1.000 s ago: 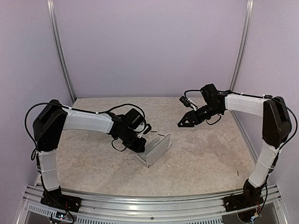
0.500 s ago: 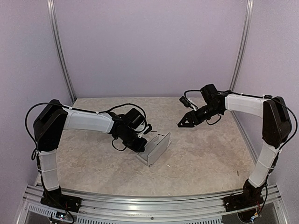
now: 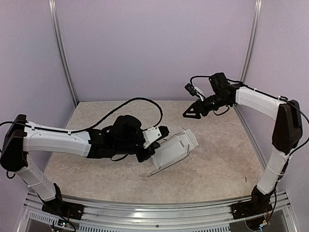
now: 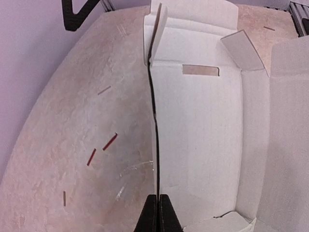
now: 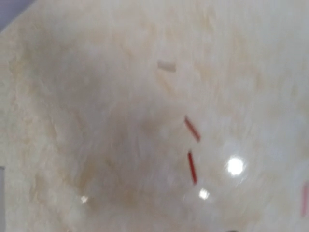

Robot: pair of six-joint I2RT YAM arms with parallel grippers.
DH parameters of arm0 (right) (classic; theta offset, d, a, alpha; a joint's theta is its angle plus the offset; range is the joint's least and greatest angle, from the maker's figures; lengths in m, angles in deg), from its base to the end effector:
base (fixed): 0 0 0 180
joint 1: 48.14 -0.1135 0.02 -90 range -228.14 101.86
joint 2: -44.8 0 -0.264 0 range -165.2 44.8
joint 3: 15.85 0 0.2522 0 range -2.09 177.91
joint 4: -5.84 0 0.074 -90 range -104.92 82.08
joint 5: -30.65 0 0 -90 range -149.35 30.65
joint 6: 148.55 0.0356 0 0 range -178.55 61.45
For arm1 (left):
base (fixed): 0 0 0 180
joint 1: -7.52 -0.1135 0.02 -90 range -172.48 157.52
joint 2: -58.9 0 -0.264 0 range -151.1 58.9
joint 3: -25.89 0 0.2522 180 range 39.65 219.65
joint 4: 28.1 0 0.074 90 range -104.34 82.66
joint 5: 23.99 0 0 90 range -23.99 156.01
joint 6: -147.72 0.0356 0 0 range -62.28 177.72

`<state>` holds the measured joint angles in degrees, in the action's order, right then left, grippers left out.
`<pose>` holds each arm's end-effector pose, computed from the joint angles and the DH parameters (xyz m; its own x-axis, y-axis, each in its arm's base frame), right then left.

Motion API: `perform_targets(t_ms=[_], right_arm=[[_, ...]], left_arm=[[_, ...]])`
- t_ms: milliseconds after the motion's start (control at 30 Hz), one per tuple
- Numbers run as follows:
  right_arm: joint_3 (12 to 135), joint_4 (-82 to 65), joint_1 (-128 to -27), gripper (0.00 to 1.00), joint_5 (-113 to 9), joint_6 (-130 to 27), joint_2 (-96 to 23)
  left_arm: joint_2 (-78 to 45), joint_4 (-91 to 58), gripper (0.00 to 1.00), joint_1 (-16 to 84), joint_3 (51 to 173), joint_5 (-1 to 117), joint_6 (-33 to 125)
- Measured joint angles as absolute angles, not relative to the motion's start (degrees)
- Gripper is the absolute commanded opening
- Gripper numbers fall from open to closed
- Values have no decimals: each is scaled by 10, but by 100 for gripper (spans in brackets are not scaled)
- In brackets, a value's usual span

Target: Fold the paper box

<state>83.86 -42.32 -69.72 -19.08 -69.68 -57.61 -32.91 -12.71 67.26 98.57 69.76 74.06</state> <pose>0.3565 0.1658 0.2810 -0.5803 -0.3879 -0.7161 -0.7869 0.4939 0.3701 0.1818 -0.3071 0.2327 -0.0392 0.6243 -0.7802 0.8814 0.3895 0.2674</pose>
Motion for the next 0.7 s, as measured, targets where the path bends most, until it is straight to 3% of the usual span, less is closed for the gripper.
perform_targets(t_ms=[367, 700], right_arm=[[912, -565, -708, 63, -105, -841, -574], [900, -637, -776, 63, -158, -949, -545]], left_arm=[[-310, -215, 0, 702, 956, 762, 879], [-310, -237, 0, 705, 947, 788, 911]])
